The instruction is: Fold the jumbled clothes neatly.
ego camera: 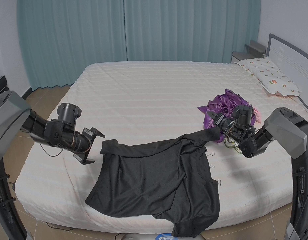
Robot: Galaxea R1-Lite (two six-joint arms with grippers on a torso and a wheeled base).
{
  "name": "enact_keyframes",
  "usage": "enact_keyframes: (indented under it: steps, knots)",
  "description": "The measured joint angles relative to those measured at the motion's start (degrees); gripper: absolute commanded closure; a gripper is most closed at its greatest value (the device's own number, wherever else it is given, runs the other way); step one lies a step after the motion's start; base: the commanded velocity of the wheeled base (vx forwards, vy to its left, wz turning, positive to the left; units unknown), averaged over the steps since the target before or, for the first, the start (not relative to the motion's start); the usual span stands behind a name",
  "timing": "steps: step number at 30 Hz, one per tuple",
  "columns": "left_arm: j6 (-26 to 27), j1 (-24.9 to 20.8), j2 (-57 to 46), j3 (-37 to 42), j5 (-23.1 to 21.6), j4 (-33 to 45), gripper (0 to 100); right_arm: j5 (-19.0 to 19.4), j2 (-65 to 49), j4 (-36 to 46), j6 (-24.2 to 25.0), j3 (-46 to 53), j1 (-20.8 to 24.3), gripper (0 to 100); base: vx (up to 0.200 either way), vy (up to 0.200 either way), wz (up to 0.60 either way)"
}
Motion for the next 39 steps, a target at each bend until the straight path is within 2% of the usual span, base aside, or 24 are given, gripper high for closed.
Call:
enact_keyframes:
  steps: [2,6,9,19,23,30,32,36,39]
  knots:
    - [0.5,0.0,-1.6,4.7,-0.6,-3.5,0,0.5,-0.7,-1.1,2.4,0.2,-0.3,0,0.000,0.000,0.00]
    - [1.3,0.0,-4.2,13.0,-1.2,-10.0,0,0.4,-1.8,-1.1,3.1,1.1,-0.7,0,0.000,0.000,0.00]
    - [1.7,0.1,-5.7,17.2,-1.3,-12.1,0,0.9,-2.6,-1.2,3.1,3.7,-1.0,0,0.000,0.000,0.00]
    - [5.2,1.0,-9.3,25.7,-0.7,-15.5,0,3.7,-6.3,-8.9,3.3,25.7,0.9,0,0.000,0.000,0.00]
    - [7.4,1.3,-8.7,28.2,0.8,-17.3,0,4.1,-6.4,-13.4,3.6,31.9,2.7,0,0.000,0.000,0.00]
    - [10.2,1.2,-5.7,34.1,2.9,-32.8,0,5.0,-5.3,-16.7,4.1,36.4,3.5,0,0.000,0.000,0.00]
    - [12.4,0.9,-4.4,37.5,4.1,-37.4,0,6.1,-5.0,-17.8,4.9,37.7,3.4,0,0.000,0.000,0.00]
    - [16.7,0.1,-2.2,40.5,7.2,-39.1,0,7.5,-4.5,-20.4,5.8,39.6,3.2,0,0.000,0.000,0.00]
    - [18.1,-1.3,-0.2,41.5,9.7,-39.4,0,7.8,-4.1,-21.2,6.0,40.5,3.2,0,0.000,0.000,0.00]
